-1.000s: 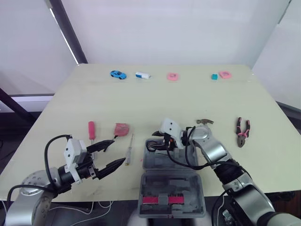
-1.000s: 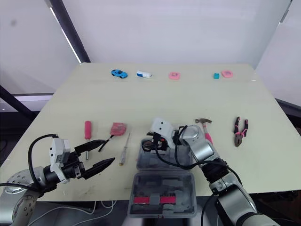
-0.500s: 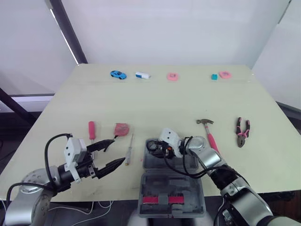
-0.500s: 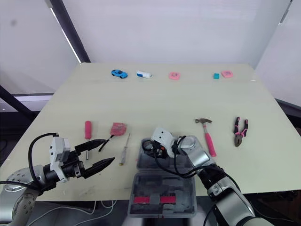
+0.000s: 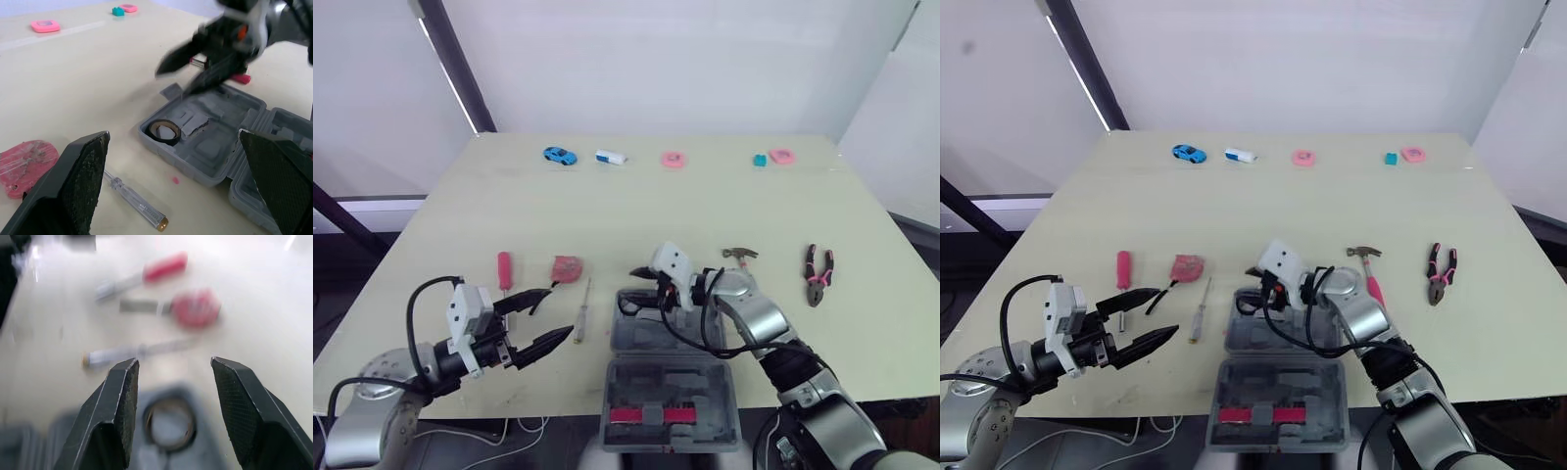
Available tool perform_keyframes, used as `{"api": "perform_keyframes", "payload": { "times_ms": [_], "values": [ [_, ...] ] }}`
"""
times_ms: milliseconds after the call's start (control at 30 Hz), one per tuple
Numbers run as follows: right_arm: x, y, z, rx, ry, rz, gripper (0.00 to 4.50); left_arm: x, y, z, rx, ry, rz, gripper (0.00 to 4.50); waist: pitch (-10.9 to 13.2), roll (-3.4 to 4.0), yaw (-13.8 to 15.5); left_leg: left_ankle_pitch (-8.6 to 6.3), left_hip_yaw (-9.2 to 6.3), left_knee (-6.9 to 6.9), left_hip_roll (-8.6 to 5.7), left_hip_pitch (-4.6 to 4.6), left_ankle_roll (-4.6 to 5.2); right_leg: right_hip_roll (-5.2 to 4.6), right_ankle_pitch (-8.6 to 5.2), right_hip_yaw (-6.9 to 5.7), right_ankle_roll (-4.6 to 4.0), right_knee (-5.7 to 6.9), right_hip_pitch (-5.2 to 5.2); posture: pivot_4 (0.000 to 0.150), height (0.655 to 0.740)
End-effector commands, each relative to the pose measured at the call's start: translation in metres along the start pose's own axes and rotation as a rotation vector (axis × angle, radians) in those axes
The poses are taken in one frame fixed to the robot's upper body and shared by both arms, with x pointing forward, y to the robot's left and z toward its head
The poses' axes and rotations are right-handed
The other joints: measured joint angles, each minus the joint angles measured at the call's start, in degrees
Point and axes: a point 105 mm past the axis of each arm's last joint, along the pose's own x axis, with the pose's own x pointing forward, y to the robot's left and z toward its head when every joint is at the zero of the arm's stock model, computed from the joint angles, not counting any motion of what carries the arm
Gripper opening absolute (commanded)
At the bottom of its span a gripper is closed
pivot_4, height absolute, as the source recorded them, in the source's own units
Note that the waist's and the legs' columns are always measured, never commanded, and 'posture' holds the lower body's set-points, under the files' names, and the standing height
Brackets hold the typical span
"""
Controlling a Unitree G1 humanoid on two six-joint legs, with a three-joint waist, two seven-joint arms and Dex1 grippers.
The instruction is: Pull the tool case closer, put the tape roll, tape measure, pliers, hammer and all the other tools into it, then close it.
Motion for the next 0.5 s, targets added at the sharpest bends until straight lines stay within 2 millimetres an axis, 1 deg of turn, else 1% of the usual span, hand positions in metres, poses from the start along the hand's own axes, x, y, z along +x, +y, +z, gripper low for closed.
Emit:
{"api": "perform_keyframes", "payload": {
  "times_ms": [33,100,133,200,233,300,400,500],
  "values": [
    [-0.042,-0.017,0.008,0.019,-0.075,-0.141,2.46,-0.007,0.004,-0.003,-0.006,-0.009,0.038,4.5,-0.01,-0.01,0.51,0.0,0.0,0.0,-0.01,-0.02,0.0,-0.02,0.0,-0.01,0.0,-0.02,0.01,0.15,0.74],
    [-0.073,-0.023,0.007,0.001,-0.147,-0.237,2.46,-0.014,0.007,-0.01,-0.03,-0.005,0.065,4.5,-0.02,-0.03,0.94,0.0,0.04,0.0,-0.04,-0.02,0.0,-0.04,0.0,0.01,0.01,-0.06,0.03,0.15,0.74],
    [-0.092,-0.026,0.004,-0.003,-0.162,-0.286,2.46,-0.019,0.009,-0.013,-0.041,-0.004,0.083,4.5,-0.01,-0.02,1.11,0.0,0.06,0.0,-0.05,-0.01,0.0,-0.04,0.0,0.02,0.01,-0.06,0.03,0.15,0.74],
    [-0.123,-0.03,-0.008,0.004,-0.138,-0.363,2.46,-0.026,0.011,-0.019,-0.059,-0.002,0.113,4.5,-0.01,-0.02,1.25,0.0,0.05,0.0,-0.05,0.01,0.01,-0.03,0.0,0.01,0.01,-0.04,0.02,0.15,0.74],
    [-0.141,-0.031,-0.018,0.011,-0.099,-0.398,2.46,-0.029,0.012,-0.022,-0.067,-0.001,0.128,4.5,-0.01,-0.02,1.21,0.0,0.05,0.0,-0.04,0.01,0.0,-0.01,-0.01,0.01,0.0,-0.03,0.03,0.15,0.74],
    [-0.173,-0.03,-0.032,0.032,-0.056,-0.459,2.46,-0.036,0.015,-0.027,-0.08,0.0,0.16,4.5,-0.01,-0.02,1.32,0.0,0.05,0.0,-0.02,0.05,0.01,0.03,-0.01,0.05,0.0,-0.02,0.04,0.15,0.74],
    [-0.227,-0.025,-0.052,0.08,-0.006,-0.601,2.46,-0.048,0.021,-0.037,-0.093,0.022,0.215,4.5,-0.02,-0.02,1.51,0.0,0.03,0.02,-0.02,0.14,0.01,0.07,-0.02,0.06,0.0,-0.04,0.15,0.15,0.74],
    [-0.268,-0.015,-0.067,0.127,0.026,-0.718,2.46,-0.059,0.027,-0.043,-0.111,0.016,0.276,4.5,-0.03,-0.01,1.48,0.0,0.07,0.03,-0.02,0.26,0.01,0.07,-0.03,0.1,0.01,-0.07,0.28,0.15,0.74]
  ]
}}
